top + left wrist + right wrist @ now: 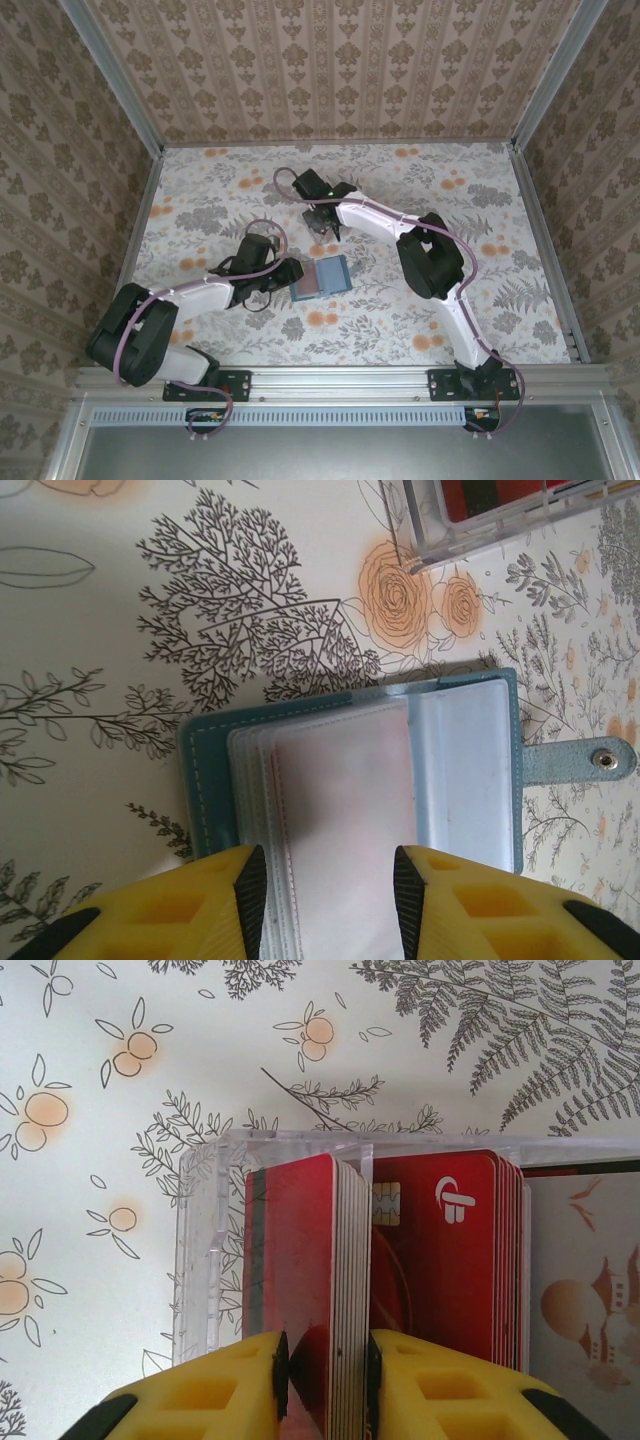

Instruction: Put the credit cards into the card holder

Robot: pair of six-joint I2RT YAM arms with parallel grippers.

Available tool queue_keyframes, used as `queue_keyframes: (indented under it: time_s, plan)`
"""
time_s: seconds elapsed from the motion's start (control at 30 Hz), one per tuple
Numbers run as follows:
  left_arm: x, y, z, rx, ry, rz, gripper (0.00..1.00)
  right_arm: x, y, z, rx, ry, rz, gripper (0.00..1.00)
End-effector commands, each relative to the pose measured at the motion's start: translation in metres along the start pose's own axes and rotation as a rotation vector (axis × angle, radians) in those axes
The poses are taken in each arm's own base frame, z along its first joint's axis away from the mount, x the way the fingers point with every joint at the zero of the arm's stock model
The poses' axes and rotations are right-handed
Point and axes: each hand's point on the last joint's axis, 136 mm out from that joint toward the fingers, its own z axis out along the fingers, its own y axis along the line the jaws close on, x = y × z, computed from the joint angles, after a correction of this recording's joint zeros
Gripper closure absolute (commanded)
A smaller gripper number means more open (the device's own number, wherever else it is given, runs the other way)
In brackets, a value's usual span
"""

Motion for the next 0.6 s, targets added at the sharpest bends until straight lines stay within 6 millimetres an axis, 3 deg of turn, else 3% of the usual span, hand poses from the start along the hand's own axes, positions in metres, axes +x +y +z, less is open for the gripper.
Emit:
queue_keyframes:
  time_s: [0.0, 0.07, 0.23, 0.4, 0.57]
  plan:
    - [0.002, -0.004, 0.002, 0.021, 0.011, -0.001, 0.59, 0.001, -0.003, -0.015, -0.027, 0.010, 0.024, 0.75]
    - [0.002, -0.005, 0.002, 0.021, 0.010, -0.002, 0.59, 0.001, -0.004, -0.015, -0.028, 0.012, 0.028, 0.79]
    - [0.002, -0.006, 0.002, 0.025, 0.008, 0.000, 0.59, -0.002, -0.012, -0.020, 0.008, -0.001, 0.024, 0.75]
    - [0.003, -0.007, 0.003, 0.027, 0.012, 0.001, 0.59, -0.002, -0.014, -0.021, 0.020, 0.001, 0.013, 0.81]
    - [0.004, -0.008, 0.003, 0.029, 0.013, 0.002, 0.59, -0.003, -0.018, -0.021, 0.032, -0.002, 0.017, 0.71]
